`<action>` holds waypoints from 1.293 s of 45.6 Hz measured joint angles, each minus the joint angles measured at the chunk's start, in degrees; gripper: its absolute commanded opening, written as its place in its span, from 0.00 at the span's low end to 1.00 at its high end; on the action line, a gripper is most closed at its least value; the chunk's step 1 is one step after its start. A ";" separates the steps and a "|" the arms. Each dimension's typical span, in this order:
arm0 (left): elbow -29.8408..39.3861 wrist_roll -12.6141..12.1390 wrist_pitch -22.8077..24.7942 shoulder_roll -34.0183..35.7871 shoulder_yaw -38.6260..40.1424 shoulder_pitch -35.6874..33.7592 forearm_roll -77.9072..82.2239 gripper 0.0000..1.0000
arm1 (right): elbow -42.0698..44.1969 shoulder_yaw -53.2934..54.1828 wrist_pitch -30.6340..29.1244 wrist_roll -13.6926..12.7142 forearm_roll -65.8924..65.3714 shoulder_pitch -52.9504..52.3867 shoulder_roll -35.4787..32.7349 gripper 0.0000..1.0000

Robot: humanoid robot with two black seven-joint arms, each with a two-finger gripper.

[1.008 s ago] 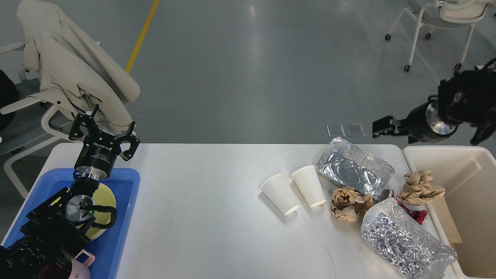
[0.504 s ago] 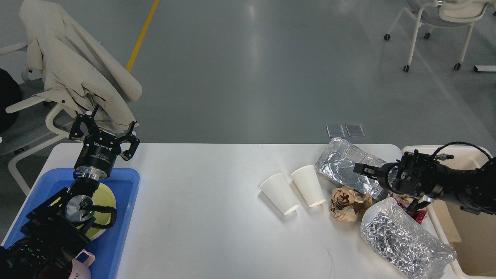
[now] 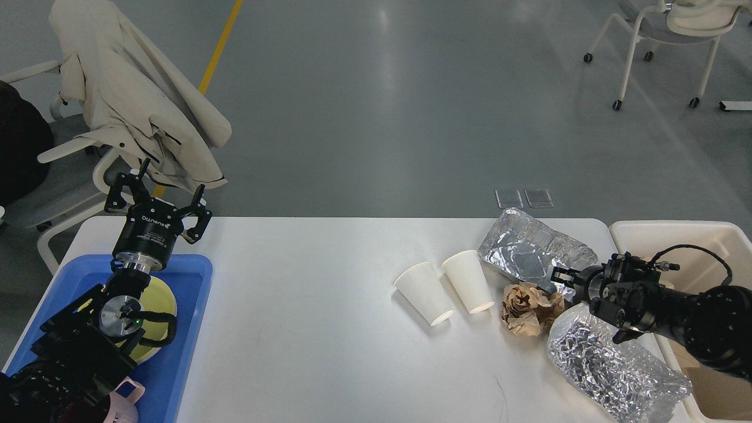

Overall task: Tidy desktop
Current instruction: 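Grasp the crumpled foil sheet with the right gripper, then lift the foil sheet and drop it into the white bin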

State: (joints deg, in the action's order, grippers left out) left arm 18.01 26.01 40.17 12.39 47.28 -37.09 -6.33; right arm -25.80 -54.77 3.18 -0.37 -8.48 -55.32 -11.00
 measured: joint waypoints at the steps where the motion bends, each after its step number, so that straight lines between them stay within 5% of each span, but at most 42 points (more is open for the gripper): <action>1: 0.00 0.00 0.00 0.00 0.00 0.00 0.00 1.00 | 0.00 0.05 -0.02 0.07 0.05 0.01 0.00 0.00; 24: 0.00 0.00 0.00 0.00 0.00 0.00 0.00 1.00 | -2.24 0.28 -0.78 0.52 0.57 -3.15 -1.20 0.00; 34: 0.01 0.02 0.00 0.00 0.00 0.00 0.00 1.00 | -19.08 -0.77 -5.07 0.60 0.06 -20.05 -10.56 0.00; 38: 0.02 0.02 0.00 0.00 0.00 0.00 0.00 1.00 | -28.33 -3.77 -10.85 0.59 -1.61 -33.80 -16.13 0.00; 44: 0.02 0.02 0.00 0.00 0.00 0.00 -0.01 1.00 | -33.39 -9.54 -27.79 1.90 -7.65 -54.98 -21.61 0.00; 52: 0.01 0.02 0.00 0.00 0.00 0.00 0.00 1.00 | -34.00 -11.57 -51.93 9.43 -18.69 -78.56 -24.10 0.00; 59: 0.01 0.02 0.00 0.00 0.00 0.00 0.00 1.00 | -33.52 -12.84 -57.70 15.42 -28.37 -86.88 -24.59 0.00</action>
State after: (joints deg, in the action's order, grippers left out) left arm 18.03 26.03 40.17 12.39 47.28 -37.09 -6.33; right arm -59.32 -67.61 -54.52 15.04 -36.85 -142.20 -35.58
